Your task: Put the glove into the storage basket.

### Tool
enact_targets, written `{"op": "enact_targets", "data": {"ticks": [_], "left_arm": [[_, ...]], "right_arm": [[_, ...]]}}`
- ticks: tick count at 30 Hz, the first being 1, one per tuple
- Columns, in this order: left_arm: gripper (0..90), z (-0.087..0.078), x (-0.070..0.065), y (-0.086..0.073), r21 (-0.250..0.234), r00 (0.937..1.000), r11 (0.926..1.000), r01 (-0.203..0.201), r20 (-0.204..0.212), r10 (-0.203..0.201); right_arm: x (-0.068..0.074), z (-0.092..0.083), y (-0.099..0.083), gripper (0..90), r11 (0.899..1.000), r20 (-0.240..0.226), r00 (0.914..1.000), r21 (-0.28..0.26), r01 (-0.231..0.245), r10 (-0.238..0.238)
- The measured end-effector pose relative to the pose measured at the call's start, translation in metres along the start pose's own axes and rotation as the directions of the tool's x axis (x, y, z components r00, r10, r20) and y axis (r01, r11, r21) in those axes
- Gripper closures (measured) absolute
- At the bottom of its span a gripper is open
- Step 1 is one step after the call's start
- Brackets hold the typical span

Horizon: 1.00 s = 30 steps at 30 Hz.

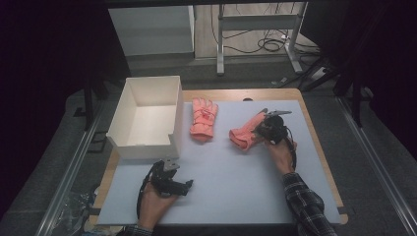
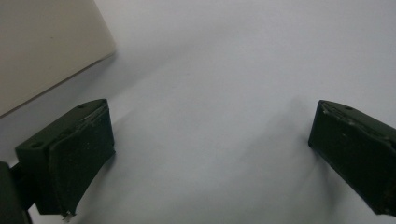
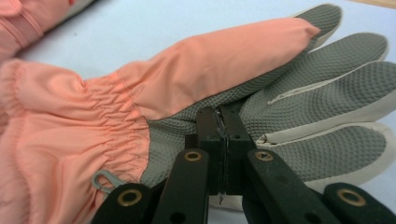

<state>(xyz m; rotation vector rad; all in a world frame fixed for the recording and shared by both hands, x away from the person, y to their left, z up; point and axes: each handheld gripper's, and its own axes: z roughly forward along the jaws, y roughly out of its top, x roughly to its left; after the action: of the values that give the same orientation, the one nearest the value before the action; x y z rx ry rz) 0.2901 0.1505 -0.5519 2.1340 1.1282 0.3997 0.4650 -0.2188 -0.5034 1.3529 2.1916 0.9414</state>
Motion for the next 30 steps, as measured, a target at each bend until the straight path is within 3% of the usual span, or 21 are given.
{"op": "enact_targets", "data": {"ticks": [6, 16, 24, 28, 29, 30], "left_arm": [[0.1, 0.0, 0.0, 0.0, -0.001, 1.0, 1.0, 0.001, 0.0, -0.001], [0.1, 0.0, 0.0, 0.0, 0.002, 1.0, 1.0, -0.004, 0.0, 0.004], [0.1, 0.0, 0.0, 0.0, 0.003, 1.0, 1.0, -0.004, 0.0, 0.004], [0.1, 0.0, 0.0, 0.0, 0.003, 1.0, 1.0, -0.004, 0.0, 0.004], [0.1, 0.0, 0.0, 0.0, 0.003, 1.0, 1.0, -0.004, 0.0, 0.004], [0.1, 0.0, 0.0, 0.0, 0.003, 1.0, 1.0, -0.004, 0.0, 0.004]], "right_arm": [[-0.005, -0.01, 0.004, 88.9, 1.0, -0.035, 0.9993, -0.02, -0.015, 0.014], [-0.004, -0.033, 0.009, 89.0, 0.998, -0.108, 0.9941, -0.056, 0.008, -0.014], [0.009, -0.056, 0.008, 88.9, 0.997, -0.211, 0.9766, -0.077, 0.024, -0.04], [0.021, -0.066, 0.004, 88.9, 0.995, -0.27, 0.9598, -0.083, 0.057, -0.077], [0.028, -0.071, 0.001, 88.9, 0.994, -0.301, 0.9489, -0.086, 0.073, -0.095], [0.028, -0.071, 0.001, 88.9, 0.994, -0.301, 0.9489, -0.086, 0.073, -0.095]]}}
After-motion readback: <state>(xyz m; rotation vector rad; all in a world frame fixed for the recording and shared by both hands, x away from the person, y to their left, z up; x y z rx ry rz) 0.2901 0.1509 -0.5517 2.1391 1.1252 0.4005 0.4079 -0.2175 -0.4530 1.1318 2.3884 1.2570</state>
